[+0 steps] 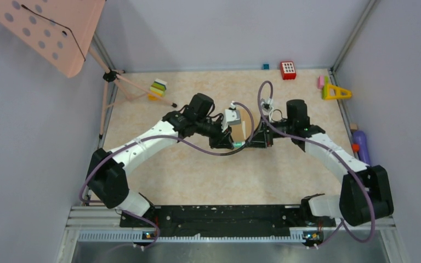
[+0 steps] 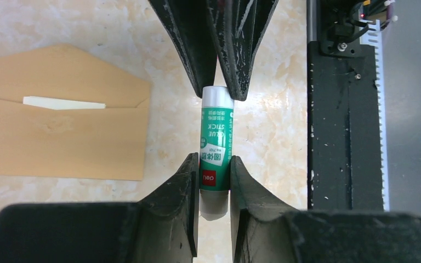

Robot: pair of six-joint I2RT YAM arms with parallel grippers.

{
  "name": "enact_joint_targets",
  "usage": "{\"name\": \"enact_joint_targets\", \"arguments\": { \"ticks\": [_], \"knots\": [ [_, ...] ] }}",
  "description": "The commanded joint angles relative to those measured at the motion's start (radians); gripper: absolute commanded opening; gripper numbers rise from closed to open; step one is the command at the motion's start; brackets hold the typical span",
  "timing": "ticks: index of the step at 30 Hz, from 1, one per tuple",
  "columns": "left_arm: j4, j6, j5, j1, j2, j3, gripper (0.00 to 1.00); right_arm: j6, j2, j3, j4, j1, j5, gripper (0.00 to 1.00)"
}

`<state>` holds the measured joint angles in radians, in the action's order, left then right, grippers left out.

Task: Place the letter into the envelope and seal it
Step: Unscrew the solid glue.

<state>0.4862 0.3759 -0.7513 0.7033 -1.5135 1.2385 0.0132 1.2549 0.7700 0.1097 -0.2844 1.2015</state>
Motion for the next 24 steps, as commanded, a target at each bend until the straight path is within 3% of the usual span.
{"name": "enact_joint_targets", "arguments": {
  "ticks": [1,4,7,9,13,15,21,24],
  "knots": [
    [-0.080,0.025,0.104,-0.011,0.036,-0.001,0.00,-0.272,0.074,0.076,0.038,0.033,0.124,0.22],
    [-0.080,0.030,0.111,-0.010,0.036,-0.001,0.00,-0.340,0.108,0.081,0.017,0.051,0.151,0.33],
    [-0.080,0.032,0.103,-0.011,0.033,-0.004,0.00,-0.295,0.106,0.088,0.023,0.063,0.158,0.37],
    [-0.076,0.032,0.087,-0.011,0.033,-0.006,0.00,-0.162,0.097,0.113,0.109,0.065,0.155,0.39],
    [-0.056,0.029,0.014,-0.011,0.020,0.000,0.00,0.267,0.065,0.178,0.349,0.066,0.097,0.42],
    [-0.044,0.024,-0.045,-0.010,0.007,0.004,0.00,0.383,0.006,0.132,0.302,0.067,0.062,0.47],
    [-0.005,0.012,-0.202,-0.011,-0.049,0.012,0.00,0.583,-0.269,-0.159,-0.205,0.068,0.072,0.53],
    [0.008,0.018,-0.224,-0.011,-0.070,0.015,0.00,0.710,-0.246,-0.134,-0.118,0.067,0.107,0.52]
  ]
}}
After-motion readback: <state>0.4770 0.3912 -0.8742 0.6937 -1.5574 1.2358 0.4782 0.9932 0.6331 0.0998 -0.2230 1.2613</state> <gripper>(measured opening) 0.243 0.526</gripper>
